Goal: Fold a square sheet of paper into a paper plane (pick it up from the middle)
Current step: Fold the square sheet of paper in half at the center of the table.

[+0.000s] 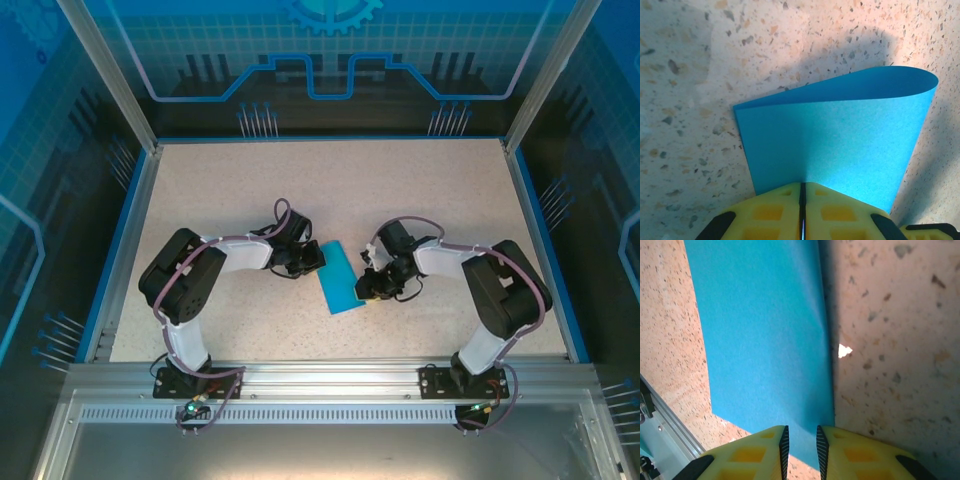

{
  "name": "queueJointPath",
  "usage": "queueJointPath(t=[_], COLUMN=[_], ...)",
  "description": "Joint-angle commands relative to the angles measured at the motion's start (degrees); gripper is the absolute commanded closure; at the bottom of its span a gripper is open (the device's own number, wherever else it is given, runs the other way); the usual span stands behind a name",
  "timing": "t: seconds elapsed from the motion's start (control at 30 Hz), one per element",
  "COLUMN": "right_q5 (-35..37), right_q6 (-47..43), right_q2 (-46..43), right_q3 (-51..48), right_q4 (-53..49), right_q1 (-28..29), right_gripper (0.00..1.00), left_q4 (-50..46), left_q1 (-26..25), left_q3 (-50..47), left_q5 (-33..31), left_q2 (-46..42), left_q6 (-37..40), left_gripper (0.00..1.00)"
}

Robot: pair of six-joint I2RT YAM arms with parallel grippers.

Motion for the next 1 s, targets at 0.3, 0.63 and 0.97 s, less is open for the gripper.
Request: queueJointPath(t=[0.3, 0.63, 0.97], right_q5=[-1.8, 3.0, -0.8], right_q6=[1.4, 2.2, 8.9], right_q2=[-5.9, 3.6, -0.1], right_q3=[4.9, 5.5, -6.1], right_q4=[-5.4, -2.5, 6.2], right_q1=[1.8, 2.6, 4.6], right_gripper=[0.74, 0.76, 0.76], left_q4=[-5.0, -3.8, -2.8], left_q1=[-0.3, -0.3, -0.8], left_q3=[-0.4, 0.0, 1.1], left_q5=[-2.0, -1.7, -0.7], left_q2=[2.8, 2.6, 1.0], left_q6=[1.2, 2.6, 6.6], left_gripper=[0.88, 0.88, 0.87])
